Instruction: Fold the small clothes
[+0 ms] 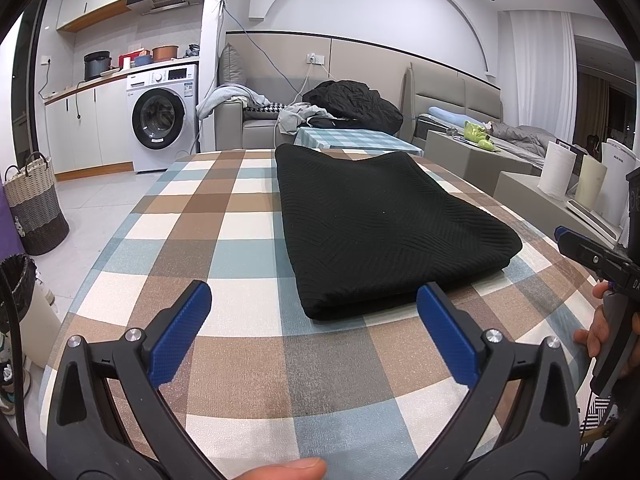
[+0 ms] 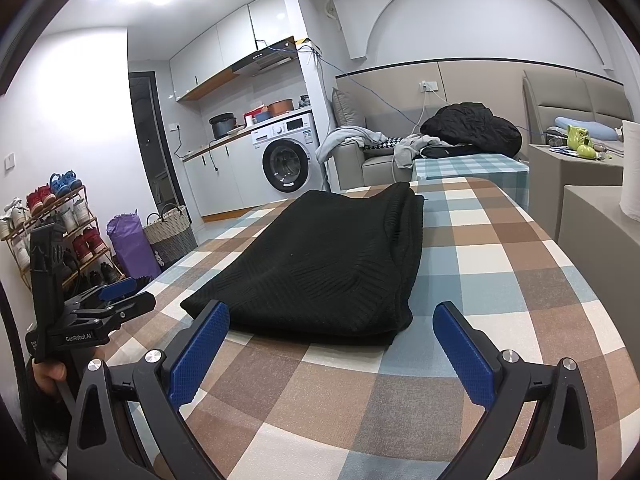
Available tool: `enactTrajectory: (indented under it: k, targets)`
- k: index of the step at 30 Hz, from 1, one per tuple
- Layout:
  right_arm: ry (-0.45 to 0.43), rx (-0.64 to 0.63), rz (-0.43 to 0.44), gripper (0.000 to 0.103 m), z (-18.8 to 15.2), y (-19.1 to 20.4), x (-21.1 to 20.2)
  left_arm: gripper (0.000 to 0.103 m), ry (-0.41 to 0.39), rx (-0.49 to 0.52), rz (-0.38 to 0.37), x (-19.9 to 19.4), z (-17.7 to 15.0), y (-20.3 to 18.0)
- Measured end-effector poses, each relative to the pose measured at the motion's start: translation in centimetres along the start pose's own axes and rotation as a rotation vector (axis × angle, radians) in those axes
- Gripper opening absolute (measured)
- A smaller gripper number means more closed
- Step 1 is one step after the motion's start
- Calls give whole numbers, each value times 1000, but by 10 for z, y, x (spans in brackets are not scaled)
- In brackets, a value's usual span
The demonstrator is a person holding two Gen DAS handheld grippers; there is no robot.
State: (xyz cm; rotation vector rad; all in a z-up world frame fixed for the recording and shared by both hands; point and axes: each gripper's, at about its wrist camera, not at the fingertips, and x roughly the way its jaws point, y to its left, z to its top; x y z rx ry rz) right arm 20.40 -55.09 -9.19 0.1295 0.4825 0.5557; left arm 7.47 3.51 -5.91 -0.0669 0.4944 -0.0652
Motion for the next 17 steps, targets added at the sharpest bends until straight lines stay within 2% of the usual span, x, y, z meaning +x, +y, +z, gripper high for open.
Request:
enactTrajectory:
  k: [17]
  targets:
    - [2,-9,6,103,0,0,1,102,0,2,0,1,-1,-1]
